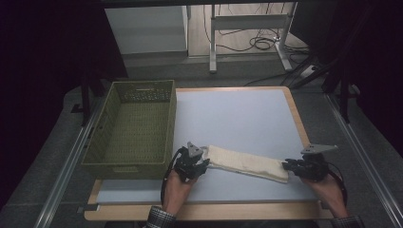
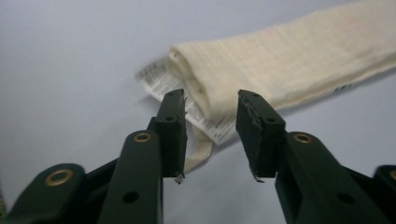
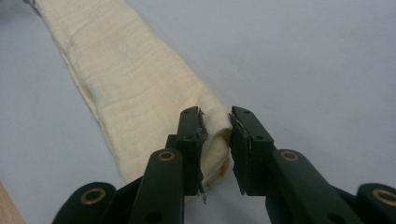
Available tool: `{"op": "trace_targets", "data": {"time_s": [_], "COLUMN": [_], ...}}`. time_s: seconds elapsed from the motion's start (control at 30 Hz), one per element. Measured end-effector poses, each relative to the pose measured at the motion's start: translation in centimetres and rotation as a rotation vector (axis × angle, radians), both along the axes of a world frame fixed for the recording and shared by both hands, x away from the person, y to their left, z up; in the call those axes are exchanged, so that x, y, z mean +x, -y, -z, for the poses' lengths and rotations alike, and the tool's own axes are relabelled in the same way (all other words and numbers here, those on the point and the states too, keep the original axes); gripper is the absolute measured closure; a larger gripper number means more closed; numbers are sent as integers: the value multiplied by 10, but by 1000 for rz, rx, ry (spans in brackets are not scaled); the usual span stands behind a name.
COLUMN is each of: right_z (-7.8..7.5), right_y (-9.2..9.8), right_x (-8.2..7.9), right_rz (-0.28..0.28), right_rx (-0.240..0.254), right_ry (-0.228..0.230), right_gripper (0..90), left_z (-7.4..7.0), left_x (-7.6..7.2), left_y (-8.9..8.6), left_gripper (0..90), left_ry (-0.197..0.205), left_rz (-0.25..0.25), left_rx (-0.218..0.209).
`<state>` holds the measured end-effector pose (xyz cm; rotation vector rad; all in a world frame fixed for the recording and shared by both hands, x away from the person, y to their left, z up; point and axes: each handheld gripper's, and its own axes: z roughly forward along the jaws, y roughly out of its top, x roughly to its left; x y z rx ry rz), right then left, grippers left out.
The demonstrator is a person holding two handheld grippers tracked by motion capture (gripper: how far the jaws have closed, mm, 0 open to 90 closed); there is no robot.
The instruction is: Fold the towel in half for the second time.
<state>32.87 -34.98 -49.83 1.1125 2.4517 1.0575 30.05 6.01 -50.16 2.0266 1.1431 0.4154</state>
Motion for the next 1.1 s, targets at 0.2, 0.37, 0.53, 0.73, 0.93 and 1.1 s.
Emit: {"op": "trace_targets", "data": {"time_s": [0.2, 0.37, 0.53, 0.73, 0.93, 1.1], "right_z": [-5, -2, 7, 13, 11, 9], "right_y": [4, 0, -3, -4, -7, -6], "right_x": [3, 11, 16, 15, 13, 9], "right_rz": [16, 6, -14, -45, -68, -70], "right_rx": [-1, -16, -54, -42, -34, -18], "right_ry": [14, 3, -23, -64, -98, -102], "right_gripper": [688, 626, 594, 677, 802, 819], "left_z": [11, 27, 31, 28, 27, 25], "left_x": [16, 26, 26, 26, 28, 33], "left_y": [8, 16, 18, 23, 22, 18], "left_gripper": [500, 400, 390, 497, 742, 839], "left_ry": [-46, -91, -104, -140, -182, -180], "left_rz": [-34, -62, -77, -85, -36, -6], "left_rx": [7, 36, 19, 16, -45, -52]}}
